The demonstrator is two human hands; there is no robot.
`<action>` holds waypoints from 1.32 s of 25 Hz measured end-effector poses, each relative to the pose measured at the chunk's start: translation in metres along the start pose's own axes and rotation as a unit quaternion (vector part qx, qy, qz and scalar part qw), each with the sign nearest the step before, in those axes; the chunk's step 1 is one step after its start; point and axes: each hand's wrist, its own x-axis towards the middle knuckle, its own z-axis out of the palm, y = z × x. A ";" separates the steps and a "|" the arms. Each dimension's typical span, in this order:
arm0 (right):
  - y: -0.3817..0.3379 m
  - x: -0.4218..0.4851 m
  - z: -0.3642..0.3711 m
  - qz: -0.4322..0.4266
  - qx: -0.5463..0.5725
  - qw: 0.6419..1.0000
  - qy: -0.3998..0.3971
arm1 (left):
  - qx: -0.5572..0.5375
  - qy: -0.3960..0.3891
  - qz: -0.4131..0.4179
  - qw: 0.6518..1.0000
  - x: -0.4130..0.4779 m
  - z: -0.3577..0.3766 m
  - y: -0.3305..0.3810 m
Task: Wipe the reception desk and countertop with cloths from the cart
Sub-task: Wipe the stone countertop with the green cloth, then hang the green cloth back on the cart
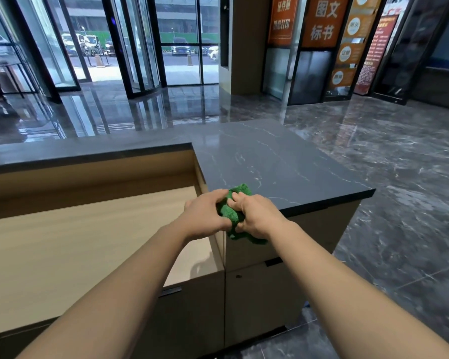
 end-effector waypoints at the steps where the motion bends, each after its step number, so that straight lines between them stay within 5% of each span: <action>1: -0.007 -0.001 0.001 0.002 -0.001 1.000 0.002 | -0.157 0.031 -0.071 0.985 -0.006 -0.004 -0.010; 3: -0.017 -0.001 0.003 0.012 0.004 1.000 0.008 | -0.392 0.059 -0.216 0.892 -0.015 -0.008 -0.025; 5: -0.028 -0.003 0.005 0.021 0.019 0.999 0.016 | -0.468 0.025 -0.300 0.831 -0.016 -0.006 -0.033; 11: -0.078 -0.017 0.018 -0.051 0.023 0.997 0.059 | -0.621 0.039 -0.303 0.722 -0.011 0.000 -0.048; 13: -0.093 -0.024 0.023 -0.067 0.031 0.994 0.080 | -0.625 0.060 -0.308 0.715 -0.015 -0.007 -0.054; 16: -0.101 -0.041 0.018 -0.030 0.122 0.987 0.097 | -0.599 0.061 -0.267 0.753 -0.025 -0.015 -0.053; 20: -0.079 -0.068 0.004 0.143 0.254 0.923 0.250 | -0.501 0.006 -0.153 0.852 -0.041 -0.021 -0.029; 24: -0.042 -0.088 0.000 0.230 0.348 0.883 0.213 | -0.408 -0.070 -0.023 0.910 -0.040 -0.016 0.007; 33: 0.055 -0.193 -0.005 0.310 0.400 0.809 0.299 | -0.117 -0.078 0.238 0.961 -0.024 0.070 0.120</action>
